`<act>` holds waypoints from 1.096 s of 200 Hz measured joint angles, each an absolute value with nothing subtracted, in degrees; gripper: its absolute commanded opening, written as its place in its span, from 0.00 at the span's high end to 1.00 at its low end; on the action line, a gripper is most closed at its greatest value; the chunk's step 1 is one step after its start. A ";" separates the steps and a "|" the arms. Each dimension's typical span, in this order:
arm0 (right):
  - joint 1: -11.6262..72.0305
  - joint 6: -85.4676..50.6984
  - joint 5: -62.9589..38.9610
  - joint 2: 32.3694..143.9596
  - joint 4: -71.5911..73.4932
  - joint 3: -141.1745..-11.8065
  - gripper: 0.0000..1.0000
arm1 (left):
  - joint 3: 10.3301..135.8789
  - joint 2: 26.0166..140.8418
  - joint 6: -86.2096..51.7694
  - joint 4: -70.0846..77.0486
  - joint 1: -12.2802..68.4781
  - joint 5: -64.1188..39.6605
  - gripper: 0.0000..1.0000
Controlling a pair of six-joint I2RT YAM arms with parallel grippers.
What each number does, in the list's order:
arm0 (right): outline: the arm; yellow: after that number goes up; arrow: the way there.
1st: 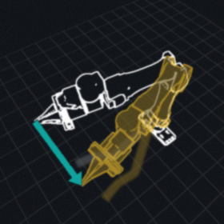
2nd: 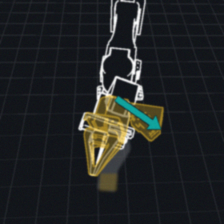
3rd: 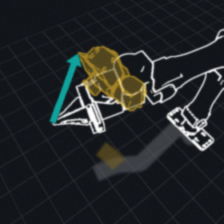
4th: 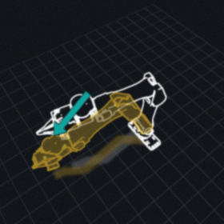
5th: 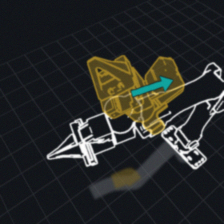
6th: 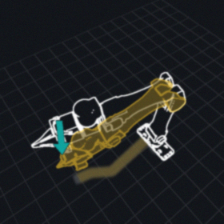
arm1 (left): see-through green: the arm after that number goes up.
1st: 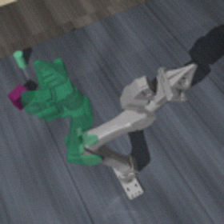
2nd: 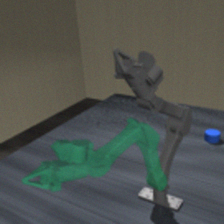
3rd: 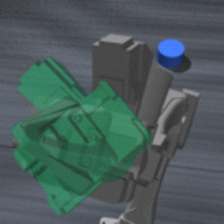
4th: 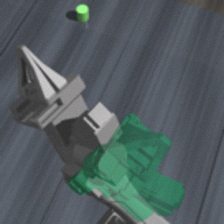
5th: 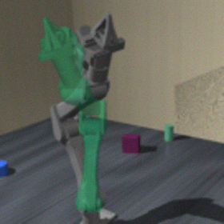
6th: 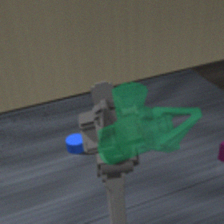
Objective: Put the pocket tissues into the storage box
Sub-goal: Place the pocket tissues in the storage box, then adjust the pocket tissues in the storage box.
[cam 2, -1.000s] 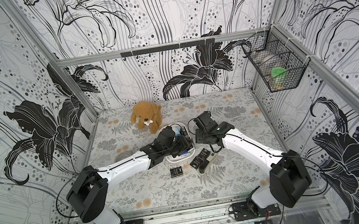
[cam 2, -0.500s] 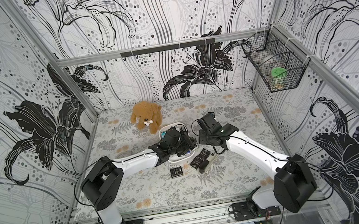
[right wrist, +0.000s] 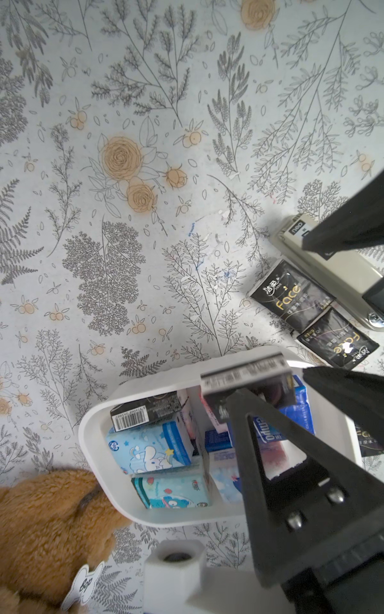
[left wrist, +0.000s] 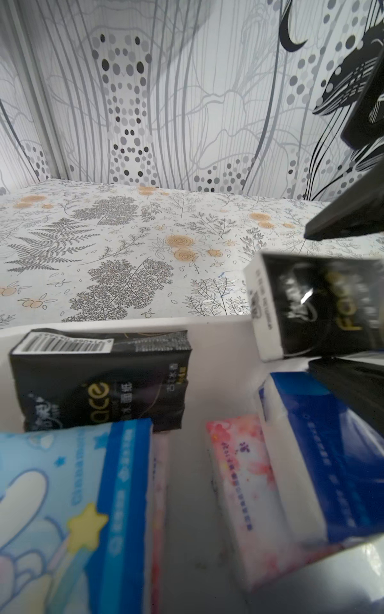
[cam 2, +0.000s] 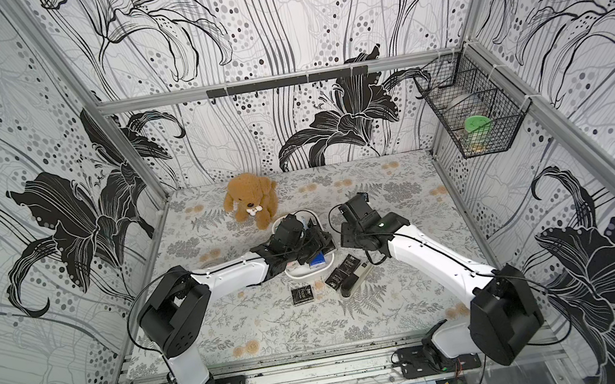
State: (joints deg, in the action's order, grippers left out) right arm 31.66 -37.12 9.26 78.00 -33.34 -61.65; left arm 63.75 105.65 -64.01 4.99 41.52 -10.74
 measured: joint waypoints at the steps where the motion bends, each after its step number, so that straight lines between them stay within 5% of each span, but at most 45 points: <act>1: 31.66 -37.12 9.26 78.00 -33.34 -61.65 0.39 | 63.79 105.65 -63.99 4.93 41.50 -10.74 0.29; 75: 31.57 -36.82 6.15 78.19 -32.84 -61.71 0.39 | 65.58 103.37 -60.77 -0.01 38.39 -10.70 0.23; 154: 35.53 -36.82 1.06 82.67 -30.92 -64.75 0.40 | 66.98 92.86 -53.98 -6.52 25.30 -12.75 0.23; 219: 42.28 -37.87 -8.03 87.66 -27.29 -66.46 0.41 | 56.38 83.46 -51.90 -8.88 17.89 -16.49 0.23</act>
